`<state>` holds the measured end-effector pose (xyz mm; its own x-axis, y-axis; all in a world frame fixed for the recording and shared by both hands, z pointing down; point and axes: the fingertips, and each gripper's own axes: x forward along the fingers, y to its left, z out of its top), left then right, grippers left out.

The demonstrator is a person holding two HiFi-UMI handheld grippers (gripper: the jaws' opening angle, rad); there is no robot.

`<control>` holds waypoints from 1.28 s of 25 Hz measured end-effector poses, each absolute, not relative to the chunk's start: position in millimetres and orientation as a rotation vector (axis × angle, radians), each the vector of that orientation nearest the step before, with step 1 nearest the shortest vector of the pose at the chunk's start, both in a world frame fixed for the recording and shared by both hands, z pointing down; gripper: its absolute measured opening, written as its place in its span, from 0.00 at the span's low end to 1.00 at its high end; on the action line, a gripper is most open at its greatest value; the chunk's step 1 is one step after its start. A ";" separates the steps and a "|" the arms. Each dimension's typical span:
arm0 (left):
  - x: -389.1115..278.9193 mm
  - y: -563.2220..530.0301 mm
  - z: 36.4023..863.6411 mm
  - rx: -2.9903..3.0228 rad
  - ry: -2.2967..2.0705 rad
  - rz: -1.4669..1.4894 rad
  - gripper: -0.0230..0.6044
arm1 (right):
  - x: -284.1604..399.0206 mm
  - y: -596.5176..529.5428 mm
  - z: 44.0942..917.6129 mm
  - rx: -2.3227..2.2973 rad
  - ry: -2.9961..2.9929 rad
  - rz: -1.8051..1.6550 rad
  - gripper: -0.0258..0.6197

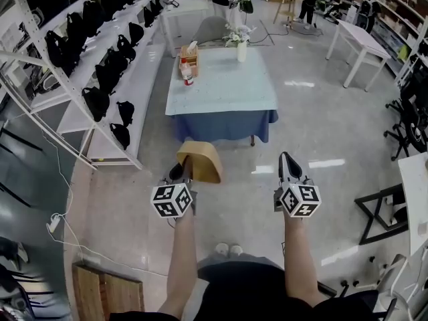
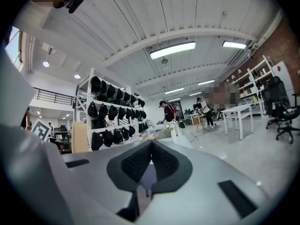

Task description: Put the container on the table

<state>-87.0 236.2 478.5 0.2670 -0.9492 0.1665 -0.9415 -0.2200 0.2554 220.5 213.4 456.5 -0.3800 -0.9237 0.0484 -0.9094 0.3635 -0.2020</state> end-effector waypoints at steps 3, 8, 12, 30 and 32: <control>-79.5 235.2 479.0 2.233 -1.743 -0.027 0.05 | 228.5 210.6 459.0 -1.700 2.535 -0.318 0.04; -65.5 233.8 484.1 2.245 -1.759 0.017 0.05 | 243.1 204.5 469.2 -1.715 2.553 -0.341 0.04; -61.3 231.5 483.0 2.236 -1.769 0.000 0.05 | 253.5 198.3 468.7 -1.717 2.542 -0.357 0.04; -89.0 118.5 476.6 2.277 -1.775 -0.091 0.05 | 239.7 94.0 464.3 -1.713 2.504 -0.297 0.04; -96.8 91.3 476.7 2.287 -1.780 -0.110 0.05 | 234.9 68.6 465.5 -1.715 2.502 -0.273 0.04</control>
